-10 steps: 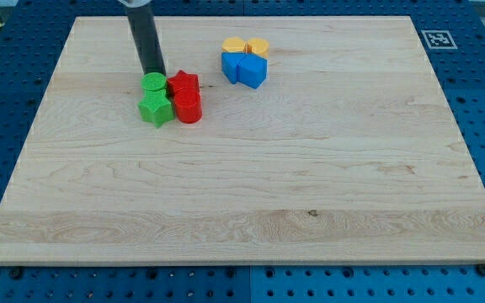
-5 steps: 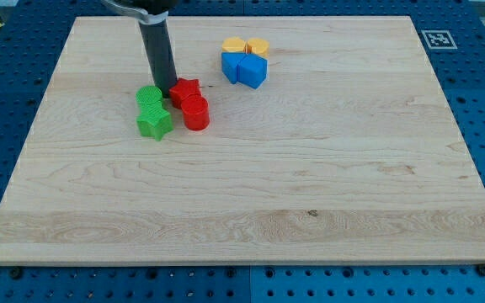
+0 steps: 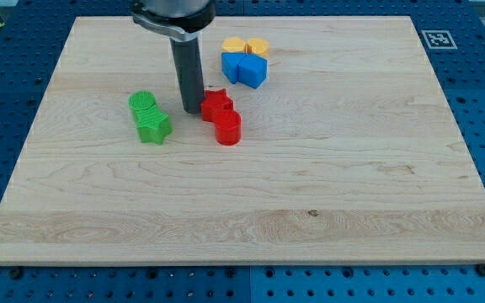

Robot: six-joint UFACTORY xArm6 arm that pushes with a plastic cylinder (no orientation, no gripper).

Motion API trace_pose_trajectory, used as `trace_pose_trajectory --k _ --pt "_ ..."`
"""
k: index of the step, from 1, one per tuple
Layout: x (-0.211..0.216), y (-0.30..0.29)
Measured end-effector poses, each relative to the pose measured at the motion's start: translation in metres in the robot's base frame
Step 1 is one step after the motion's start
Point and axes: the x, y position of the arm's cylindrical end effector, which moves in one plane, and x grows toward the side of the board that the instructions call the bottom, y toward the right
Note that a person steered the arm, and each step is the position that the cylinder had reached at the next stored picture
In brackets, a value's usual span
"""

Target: Move red star slightly to the right and bit down

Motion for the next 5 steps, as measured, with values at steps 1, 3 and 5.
trace_pose_trajectory --k 1,3,5 --pt "0.0 0.013" --pt "0.0 0.039" --pt "0.001 0.049"
